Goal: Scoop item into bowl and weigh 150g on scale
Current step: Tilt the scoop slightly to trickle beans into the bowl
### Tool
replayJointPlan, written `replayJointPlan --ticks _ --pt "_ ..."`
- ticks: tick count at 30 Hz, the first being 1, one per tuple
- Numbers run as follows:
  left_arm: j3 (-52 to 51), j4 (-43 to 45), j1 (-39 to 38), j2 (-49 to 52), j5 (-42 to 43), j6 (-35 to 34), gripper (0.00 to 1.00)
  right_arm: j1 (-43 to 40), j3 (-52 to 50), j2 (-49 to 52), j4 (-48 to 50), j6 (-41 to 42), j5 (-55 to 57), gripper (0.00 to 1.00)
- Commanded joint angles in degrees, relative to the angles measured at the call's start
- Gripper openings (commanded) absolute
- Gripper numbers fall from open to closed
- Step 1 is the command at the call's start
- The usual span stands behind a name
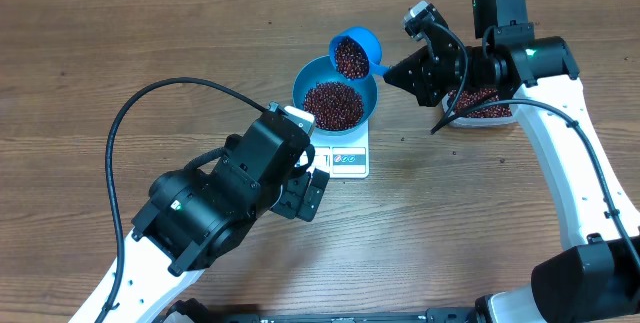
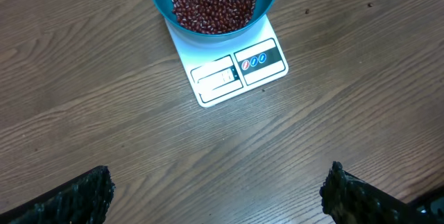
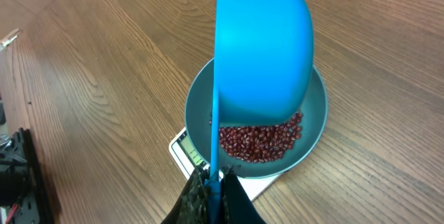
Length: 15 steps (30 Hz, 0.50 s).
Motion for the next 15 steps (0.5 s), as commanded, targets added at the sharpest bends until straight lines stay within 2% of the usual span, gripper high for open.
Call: replayJointPlan --ticks 1,7,15 --pt "1.14 0.17 0.22 -0.55 -0.72 1.07 1.0 -0.09 1.62 -2.05 0.72 -2.16 -0.48 0.04" --pt "1.14 0.17 0.22 -0.55 -0.7 1.07 1.0 -0.09 1.62 -2.05 1.55 -2.78 -0.5 0.04" --pt "1.14 0.17 0.22 -0.55 -0.72 1.07 0.99 -0.09 1.62 -2.05 1.88 -8.5 -0.5 0.04"
